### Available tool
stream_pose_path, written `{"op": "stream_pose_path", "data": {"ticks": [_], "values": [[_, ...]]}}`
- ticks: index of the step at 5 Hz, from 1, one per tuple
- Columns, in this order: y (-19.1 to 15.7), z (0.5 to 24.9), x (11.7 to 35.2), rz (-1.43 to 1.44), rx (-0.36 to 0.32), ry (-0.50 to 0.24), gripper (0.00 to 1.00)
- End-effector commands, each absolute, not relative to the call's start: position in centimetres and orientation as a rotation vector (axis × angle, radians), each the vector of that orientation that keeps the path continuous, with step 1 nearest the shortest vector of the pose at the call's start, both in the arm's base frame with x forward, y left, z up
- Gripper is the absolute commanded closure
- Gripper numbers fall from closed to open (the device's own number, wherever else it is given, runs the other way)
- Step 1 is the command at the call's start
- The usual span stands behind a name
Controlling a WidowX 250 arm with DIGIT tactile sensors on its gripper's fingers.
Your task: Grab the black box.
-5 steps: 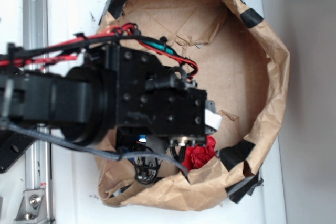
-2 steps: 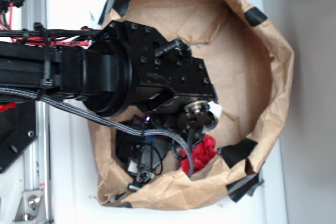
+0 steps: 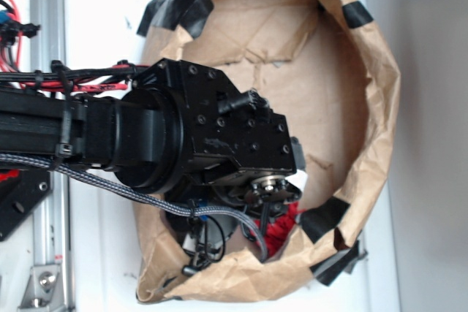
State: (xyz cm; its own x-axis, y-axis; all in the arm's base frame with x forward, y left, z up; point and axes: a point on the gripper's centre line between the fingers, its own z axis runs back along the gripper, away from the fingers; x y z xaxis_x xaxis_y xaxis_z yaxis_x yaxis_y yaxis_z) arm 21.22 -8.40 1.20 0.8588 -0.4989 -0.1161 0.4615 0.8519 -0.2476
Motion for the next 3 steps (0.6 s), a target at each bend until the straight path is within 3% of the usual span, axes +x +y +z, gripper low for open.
{"op": "stream_pose_path", "data": {"ticks": [1, 3], "values": [[-6.5, 0.5, 21.7, -0.438, -0.146, 0.168, 1.0], [1.9, 10.2, 25.1, -0.194, -0.125, -0.076, 1.0]]}}
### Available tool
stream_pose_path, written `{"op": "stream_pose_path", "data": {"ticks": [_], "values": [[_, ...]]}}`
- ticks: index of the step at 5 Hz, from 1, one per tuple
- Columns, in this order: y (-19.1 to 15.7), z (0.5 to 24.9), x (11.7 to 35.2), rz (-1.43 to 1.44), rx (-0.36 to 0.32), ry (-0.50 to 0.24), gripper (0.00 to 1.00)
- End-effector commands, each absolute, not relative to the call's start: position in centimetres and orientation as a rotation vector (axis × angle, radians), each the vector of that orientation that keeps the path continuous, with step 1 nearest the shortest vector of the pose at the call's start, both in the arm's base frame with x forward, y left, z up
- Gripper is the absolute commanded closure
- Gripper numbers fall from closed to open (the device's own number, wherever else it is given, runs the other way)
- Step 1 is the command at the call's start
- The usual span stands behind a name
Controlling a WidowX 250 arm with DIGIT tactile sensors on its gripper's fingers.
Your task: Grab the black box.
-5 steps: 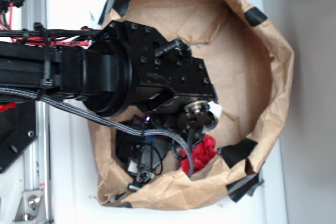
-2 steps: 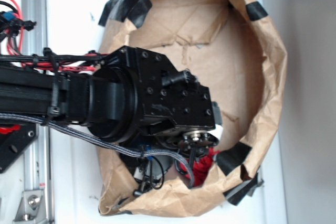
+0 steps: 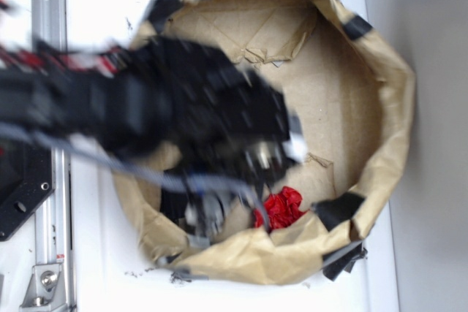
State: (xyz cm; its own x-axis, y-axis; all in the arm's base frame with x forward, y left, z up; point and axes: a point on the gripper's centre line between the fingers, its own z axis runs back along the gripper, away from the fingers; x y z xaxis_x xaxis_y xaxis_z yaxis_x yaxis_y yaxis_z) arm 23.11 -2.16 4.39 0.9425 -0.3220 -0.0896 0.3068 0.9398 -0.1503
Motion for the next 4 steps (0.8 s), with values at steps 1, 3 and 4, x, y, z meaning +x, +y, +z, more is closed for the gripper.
{"op": "stream_pose_path", "data": {"ticks": [1, 3, 4], "values": [[3.3, 12.3, 26.2, -0.163, -0.106, -0.127, 1.0], [1.7, 12.0, 25.6, -0.235, -0.142, -0.105, 0.0], [-0.1, 9.5, 23.8, -0.305, -0.124, -0.039, 0.0]]}}
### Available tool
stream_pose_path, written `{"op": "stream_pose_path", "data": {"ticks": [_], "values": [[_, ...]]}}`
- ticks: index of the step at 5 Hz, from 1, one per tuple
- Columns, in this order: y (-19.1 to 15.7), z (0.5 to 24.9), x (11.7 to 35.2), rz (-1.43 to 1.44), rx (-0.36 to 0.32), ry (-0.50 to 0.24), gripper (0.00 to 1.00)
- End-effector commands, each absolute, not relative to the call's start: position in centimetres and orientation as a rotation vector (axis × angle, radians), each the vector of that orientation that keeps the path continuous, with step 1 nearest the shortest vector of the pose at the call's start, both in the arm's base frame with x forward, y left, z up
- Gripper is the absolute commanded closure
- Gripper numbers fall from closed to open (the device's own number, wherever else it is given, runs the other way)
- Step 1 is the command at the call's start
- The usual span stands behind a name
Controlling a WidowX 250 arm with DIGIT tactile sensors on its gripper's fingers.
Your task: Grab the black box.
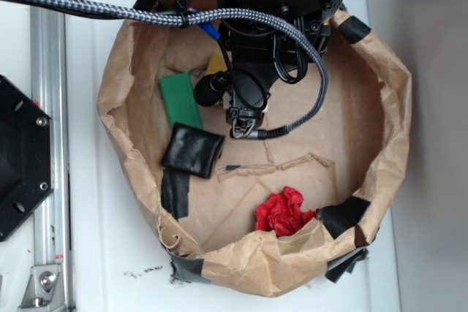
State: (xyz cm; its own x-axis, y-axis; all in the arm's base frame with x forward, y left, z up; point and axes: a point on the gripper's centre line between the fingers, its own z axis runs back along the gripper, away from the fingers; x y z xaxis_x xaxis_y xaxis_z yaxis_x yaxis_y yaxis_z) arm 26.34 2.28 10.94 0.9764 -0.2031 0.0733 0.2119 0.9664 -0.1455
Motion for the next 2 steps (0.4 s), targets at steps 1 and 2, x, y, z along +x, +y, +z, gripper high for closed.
{"op": "stream_pose_path", "data": {"ticks": [1, 2], "values": [[-1.6, 6.7, 21.6, -0.366, -0.108, 0.033, 0.0], [-2.5, 5.0, 20.2, -0.413, -0.092, 0.064, 0.0]]}}
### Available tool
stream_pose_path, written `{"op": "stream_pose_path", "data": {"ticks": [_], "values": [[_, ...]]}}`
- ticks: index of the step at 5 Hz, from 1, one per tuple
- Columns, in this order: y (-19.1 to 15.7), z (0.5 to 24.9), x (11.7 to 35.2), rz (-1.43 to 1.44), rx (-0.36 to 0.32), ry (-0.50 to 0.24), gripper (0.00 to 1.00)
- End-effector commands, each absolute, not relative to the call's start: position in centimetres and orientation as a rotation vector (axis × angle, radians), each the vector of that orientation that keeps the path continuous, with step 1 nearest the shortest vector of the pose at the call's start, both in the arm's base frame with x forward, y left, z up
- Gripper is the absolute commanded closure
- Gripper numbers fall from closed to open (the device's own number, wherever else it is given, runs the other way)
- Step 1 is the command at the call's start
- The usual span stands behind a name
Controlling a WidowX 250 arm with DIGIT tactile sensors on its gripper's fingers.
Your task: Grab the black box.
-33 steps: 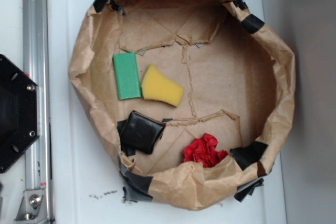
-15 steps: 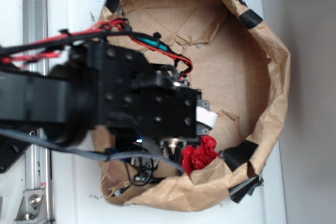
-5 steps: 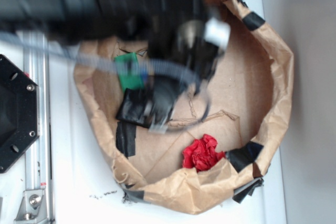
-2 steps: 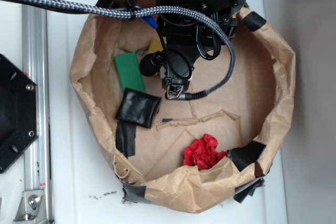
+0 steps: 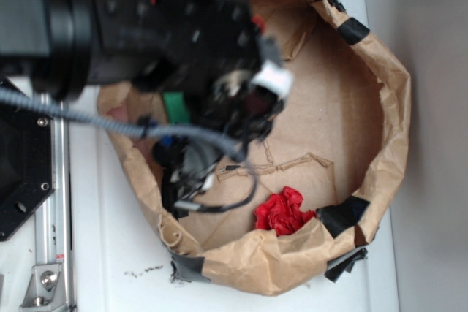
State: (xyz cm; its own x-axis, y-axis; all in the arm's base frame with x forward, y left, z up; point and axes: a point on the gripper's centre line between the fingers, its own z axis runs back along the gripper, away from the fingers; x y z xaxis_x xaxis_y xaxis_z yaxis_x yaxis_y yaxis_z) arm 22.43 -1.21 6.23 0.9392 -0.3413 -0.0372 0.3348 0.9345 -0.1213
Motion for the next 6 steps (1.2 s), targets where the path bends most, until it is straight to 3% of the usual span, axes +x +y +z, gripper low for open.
{"op": "stream_pose_path", "data": {"ticks": [1, 2, 3, 4, 5, 6], "values": [[-3.7, 3.1, 20.0, -0.459, -0.081, 0.108, 0.0], [-4.7, 1.4, 20.7, -0.479, -0.08, 0.141, 0.0], [-5.5, 0.2, 21.9, -0.47, -0.094, 0.12, 0.0], [-5.7, 1.0, 22.5, -0.43, -0.089, 0.083, 1.0], [-5.0, 3.7, 22.7, -0.395, -0.081, 0.035, 1.0], [-3.0, 8.6, 23.4, -0.33, -0.085, -0.081, 1.0]]}}
